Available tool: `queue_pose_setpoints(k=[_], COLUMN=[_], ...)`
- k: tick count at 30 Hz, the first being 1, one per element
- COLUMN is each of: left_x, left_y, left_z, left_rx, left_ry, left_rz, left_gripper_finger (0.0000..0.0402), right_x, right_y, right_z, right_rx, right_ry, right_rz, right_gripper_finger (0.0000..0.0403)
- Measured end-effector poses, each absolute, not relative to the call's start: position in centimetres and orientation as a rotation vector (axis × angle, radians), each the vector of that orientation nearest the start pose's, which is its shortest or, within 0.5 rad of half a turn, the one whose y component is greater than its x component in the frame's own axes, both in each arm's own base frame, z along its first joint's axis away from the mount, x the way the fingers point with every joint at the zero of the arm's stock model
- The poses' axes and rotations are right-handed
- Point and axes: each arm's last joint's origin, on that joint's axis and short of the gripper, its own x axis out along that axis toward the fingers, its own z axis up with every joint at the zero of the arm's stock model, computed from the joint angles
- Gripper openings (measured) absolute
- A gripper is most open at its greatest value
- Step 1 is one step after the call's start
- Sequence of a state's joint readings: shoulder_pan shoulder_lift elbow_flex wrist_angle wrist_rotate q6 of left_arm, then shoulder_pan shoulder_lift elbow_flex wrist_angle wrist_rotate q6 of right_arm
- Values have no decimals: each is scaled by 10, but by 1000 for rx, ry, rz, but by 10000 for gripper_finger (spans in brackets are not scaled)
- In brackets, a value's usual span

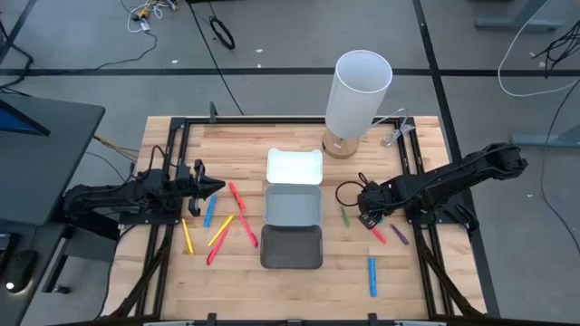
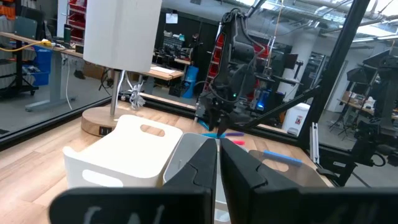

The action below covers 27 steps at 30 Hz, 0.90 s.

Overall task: Pick & Place Markers
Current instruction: Put the top right blue highlighter pen into the gray bin

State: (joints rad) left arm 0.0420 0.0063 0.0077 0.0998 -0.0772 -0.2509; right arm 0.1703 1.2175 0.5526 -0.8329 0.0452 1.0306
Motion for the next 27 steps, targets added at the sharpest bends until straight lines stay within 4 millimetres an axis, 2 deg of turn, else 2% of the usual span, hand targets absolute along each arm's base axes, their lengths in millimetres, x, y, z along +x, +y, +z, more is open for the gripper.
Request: queue_pose_setpoints(k=[9,22,27], left_x=[97,97,97], left_y=[6,6,6], left_z=[175,175,175], left_rx=[-252,-252,-252], left_ry=[-116,-116,-116], left_rz=[106,106,106], left_gripper_finger=[23,23,23], right_x=[158,159,159], right_y=[26,27,27], right_z=[140,138,138], right_rx=[677,702,703], right_ry=[1389,1381,1379], right_rz=[-654,-624,-623], right_gripper_finger=[179,72,55])
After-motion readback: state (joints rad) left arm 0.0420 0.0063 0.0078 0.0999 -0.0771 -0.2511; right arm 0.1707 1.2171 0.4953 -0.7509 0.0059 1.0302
